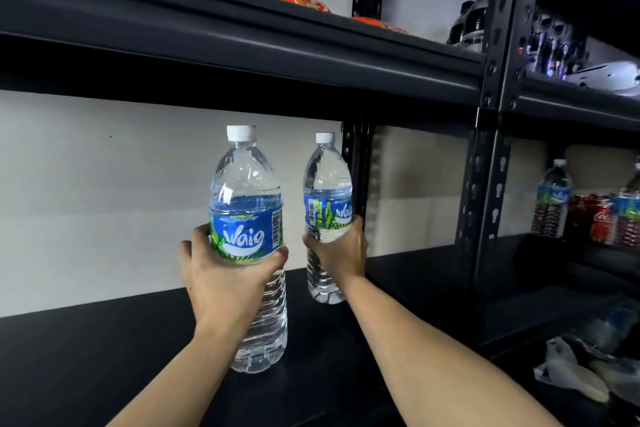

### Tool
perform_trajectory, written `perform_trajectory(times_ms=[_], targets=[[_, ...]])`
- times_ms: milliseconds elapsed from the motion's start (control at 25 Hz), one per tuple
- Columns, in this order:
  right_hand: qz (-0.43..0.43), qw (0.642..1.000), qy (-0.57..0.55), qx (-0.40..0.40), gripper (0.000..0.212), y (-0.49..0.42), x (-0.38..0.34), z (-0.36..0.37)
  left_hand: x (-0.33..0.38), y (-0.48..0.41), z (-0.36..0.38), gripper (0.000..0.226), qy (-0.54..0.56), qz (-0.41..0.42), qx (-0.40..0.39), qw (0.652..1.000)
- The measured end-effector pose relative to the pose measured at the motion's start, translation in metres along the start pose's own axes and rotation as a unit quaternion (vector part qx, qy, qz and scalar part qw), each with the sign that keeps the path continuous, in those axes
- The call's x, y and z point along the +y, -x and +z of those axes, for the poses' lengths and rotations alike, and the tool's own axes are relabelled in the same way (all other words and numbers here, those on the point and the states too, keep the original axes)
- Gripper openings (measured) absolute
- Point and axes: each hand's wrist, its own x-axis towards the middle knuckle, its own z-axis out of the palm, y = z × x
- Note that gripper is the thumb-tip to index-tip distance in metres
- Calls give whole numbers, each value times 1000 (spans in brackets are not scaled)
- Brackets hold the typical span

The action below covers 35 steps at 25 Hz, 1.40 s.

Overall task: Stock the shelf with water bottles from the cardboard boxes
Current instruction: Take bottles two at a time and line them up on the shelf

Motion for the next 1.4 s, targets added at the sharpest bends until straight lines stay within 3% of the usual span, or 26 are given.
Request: perform_trajectory(times_ms=[280,520,680,920,1280,1400], targets=[[16,999,-40,-13,64,-14,27,23,-15,-11,-5,74,-6,10,5,1000],[10,997,-80,-20,71,-11,40,28,-16,-16,-2,74,0,-3,6,1000],[33,996,-11,-83,112,-3,53,27,-17,-18,1,74,-6,-5,-1,1000],[76,989,77,-97,76,18,82,22,-24,-21,3,76,-19,-1,12,1000],[78,989,99,-75,81,-2,80,47,-29,-25,1,78,-35,-3,13,999],[73,985,108,-116,85,0,86,42,-30,-24,3,77,-41,-8,15,999]])
